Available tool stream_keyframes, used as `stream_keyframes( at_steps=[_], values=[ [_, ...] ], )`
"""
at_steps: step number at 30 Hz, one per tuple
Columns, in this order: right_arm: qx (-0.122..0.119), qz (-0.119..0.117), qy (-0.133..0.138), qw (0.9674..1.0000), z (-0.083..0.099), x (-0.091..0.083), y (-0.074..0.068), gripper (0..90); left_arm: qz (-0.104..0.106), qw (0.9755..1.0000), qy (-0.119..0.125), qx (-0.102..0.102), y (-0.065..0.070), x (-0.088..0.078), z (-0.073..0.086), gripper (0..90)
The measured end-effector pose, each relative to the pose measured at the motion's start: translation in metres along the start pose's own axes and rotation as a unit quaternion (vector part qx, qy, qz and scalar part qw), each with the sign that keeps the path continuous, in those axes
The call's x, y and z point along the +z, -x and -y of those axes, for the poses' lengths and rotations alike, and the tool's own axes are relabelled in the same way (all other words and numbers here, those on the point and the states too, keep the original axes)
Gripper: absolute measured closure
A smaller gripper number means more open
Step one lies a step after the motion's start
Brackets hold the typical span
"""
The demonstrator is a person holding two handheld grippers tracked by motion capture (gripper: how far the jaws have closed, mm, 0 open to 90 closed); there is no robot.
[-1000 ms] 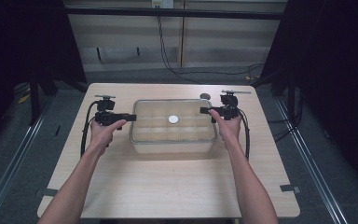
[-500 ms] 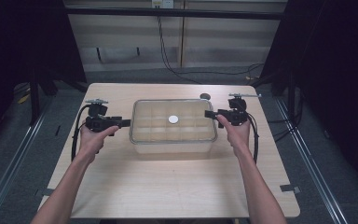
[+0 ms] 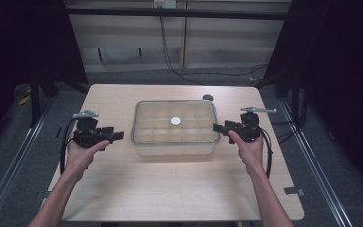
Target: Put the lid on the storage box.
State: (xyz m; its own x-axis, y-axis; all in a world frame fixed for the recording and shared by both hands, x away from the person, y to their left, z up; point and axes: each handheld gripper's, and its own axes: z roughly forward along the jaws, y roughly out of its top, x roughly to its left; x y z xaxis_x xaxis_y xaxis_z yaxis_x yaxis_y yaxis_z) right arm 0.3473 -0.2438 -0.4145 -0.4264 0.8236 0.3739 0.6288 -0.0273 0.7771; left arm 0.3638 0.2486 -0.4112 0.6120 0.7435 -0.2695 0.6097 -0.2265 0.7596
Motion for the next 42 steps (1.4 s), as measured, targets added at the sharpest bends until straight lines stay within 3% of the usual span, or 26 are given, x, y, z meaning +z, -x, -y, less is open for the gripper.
stream_keyframes(
  at_steps=[2,3,8,20,22,31,33,36,39,42],
  values=[
    [-0.002,-0.002,0.004,1.0,0.004,-0.005,-0.003,34.5,-0.002,1.0,0.0,0.005,0.003,-0.004,0.003,41.1],
    [-0.001,0.013,0.009,0.9999,0.008,-0.012,-0.007,35.9,-0.002,0.9999,0.001,0.015,0.007,-0.009,0.006,40.9],
    [-0.004,0.001,0.023,0.9997,0.015,-0.027,-0.013,35.9,-0.003,0.9997,0.001,0.023,0.013,-0.018,0.013,40.9],
    [-0.014,0.007,0.007,0.9999,0.053,-0.054,-0.02,34.7,-0.014,0.9997,-0.008,0.017,0.018,-0.038,0.054,39.1],
    [-0.012,0.023,0.007,0.9996,0.061,-0.058,-0.022,33.6,-0.019,0.9996,-0.01,0.015,0.02,-0.04,0.062,39.2],
    [-0.005,0.033,-0.003,0.9994,0.095,-0.075,-0.021,31.7,-0.026,0.9989,-0.036,0.018,0.024,-0.044,0.095,37.0],
    [0.01,0.033,0.005,0.9994,0.108,-0.081,-0.019,31.7,-0.026,0.9989,-0.038,0.014,0.024,-0.044,0.103,36.2],
    [0.016,0.033,0.009,0.9993,0.116,-0.082,-0.016,31.4,-0.027,0.9989,-0.039,0.002,0.023,-0.043,0.114,35.9],
    [0.012,0.046,0.007,0.9988,0.122,-0.082,-0.013,30.7,-0.032,0.9988,-0.037,-0.006,0.02,-0.042,0.124,35.3],
    [0.017,0.049,0.005,0.9986,0.126,-0.081,-0.007,30.1,-0.05,0.9973,-0.053,0.012,0.014,-0.04,0.13,35.1]
  ],
)
